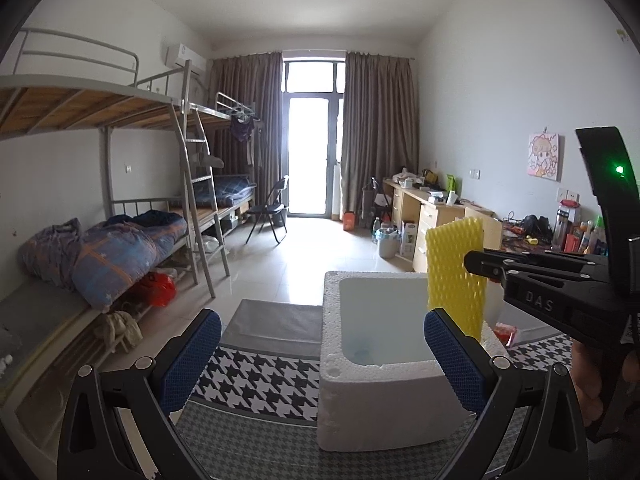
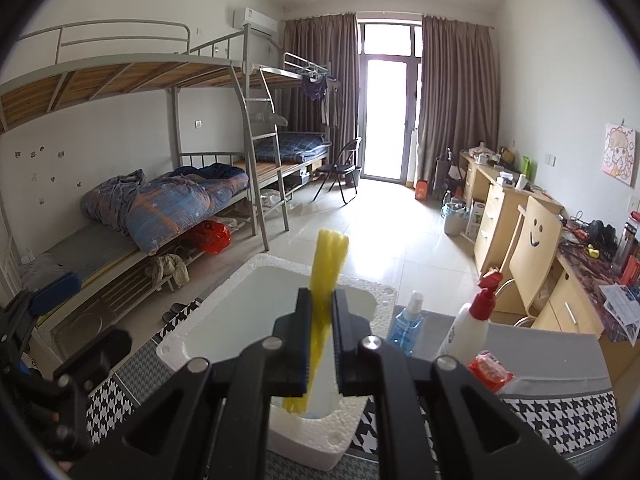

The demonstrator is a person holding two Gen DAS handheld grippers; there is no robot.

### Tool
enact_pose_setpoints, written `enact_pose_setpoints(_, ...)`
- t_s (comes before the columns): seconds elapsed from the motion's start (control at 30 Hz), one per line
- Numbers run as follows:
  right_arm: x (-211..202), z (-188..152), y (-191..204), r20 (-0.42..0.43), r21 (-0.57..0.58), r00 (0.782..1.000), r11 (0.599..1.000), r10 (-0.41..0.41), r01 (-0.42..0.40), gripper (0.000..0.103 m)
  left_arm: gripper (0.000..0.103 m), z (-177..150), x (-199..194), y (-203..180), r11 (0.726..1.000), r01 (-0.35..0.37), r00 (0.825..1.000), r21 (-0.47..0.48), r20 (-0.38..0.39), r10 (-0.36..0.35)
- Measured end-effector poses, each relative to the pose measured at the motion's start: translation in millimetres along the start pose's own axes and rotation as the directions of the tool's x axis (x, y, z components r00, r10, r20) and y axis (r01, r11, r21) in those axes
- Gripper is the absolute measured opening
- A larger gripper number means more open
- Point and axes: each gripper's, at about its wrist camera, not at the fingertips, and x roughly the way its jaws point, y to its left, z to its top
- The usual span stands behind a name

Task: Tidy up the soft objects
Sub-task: 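Lower the right tool into the white box and release the yellow foam net, then withdraw both tools from the white box back toward the table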

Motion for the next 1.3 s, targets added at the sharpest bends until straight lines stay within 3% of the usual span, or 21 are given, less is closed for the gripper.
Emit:
enact_pose_setpoints(0.27, 17, -2, 5, -0.041, 0.018, 0.998, 0.999, 0.039, -0.038, 0.013, 0.102, -6, -7, 12, 1.0, -0.003, 1.0, -0.028, -0.001, 0.003)
enact_pose_setpoints(0.3, 19, -3, 5, -0.044, 0.017, 0.998, 0.999, 0.048, -0.048, 0.02, 0.102, -7, -7, 12, 1.0, -0.003, 1.0, -0.03, -0.002, 0.003)
enact_pose_setpoints(0.33, 21, -3, 5, -0.056, 0.015, 0.997, 0.999, 0.053, -0.053, 0.043, 0.102, -8, -7, 12, 0.999, -0.002, 1.0, -0.032, -0.003, 0.002)
enact_pose_setpoints(0.4, 24, -5, 3, -0.088, 0.026, 0.995, 0.998, 0.056, -0.053, 0.072, 0.102, -9, -6, 13, 1.0, -0.001, 1.0, -0.031, -0.007, 0.0)
enact_pose_setpoints(0.97, -12, -6, -3, -0.044, 0.036, 0.999, 0.999, 0.026, -0.025, 0.074, 0.102, -9, -18, 4, 1.0, 0.021, 1.0, -0.016, -0.003, -0.021)
enact_pose_setpoints(1.3, -40, -10, -1, 0.019, 0.017, 1.0, 1.0, -0.004, 0.004, 0.094, 0.102, -14, -36, -8, 0.998, 0.064, 0.998, -0.004, 0.011, -0.064)
